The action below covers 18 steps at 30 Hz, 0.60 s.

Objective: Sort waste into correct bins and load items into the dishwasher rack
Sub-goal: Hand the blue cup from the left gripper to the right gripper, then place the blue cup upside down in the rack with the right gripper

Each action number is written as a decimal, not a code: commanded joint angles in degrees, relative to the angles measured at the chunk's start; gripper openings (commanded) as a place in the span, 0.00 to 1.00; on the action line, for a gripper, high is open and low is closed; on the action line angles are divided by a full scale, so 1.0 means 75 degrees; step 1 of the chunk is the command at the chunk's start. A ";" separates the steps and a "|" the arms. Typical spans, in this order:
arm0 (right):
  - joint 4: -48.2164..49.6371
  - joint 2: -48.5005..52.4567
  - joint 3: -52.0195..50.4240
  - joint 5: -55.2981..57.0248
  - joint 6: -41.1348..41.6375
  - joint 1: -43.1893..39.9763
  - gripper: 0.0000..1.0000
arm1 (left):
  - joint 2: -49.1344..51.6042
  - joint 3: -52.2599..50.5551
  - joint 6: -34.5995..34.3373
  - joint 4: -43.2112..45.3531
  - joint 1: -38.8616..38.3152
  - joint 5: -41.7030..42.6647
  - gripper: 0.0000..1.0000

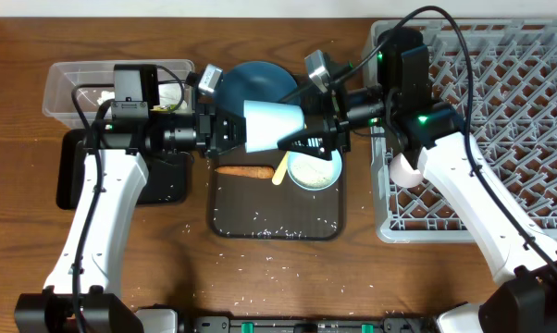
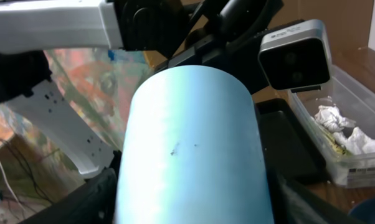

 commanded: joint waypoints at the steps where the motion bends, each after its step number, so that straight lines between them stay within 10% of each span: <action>1: -0.0009 -0.0012 0.0000 -0.0542 0.0122 0.0221 0.66 | -0.0006 0.0134 -0.0017 0.0125 -0.0020 0.0050 0.07; 10: 0.0044 -0.0023 0.0003 -0.0236 0.0909 -0.0265 0.56 | -0.0006 0.0134 -0.0012 0.0152 -0.0017 -0.0595 0.41; 18: -0.2483 -0.0568 0.0026 0.3249 0.1661 -0.2253 0.57 | 0.0009 0.0134 0.0047 0.0146 -0.0012 -0.3523 0.52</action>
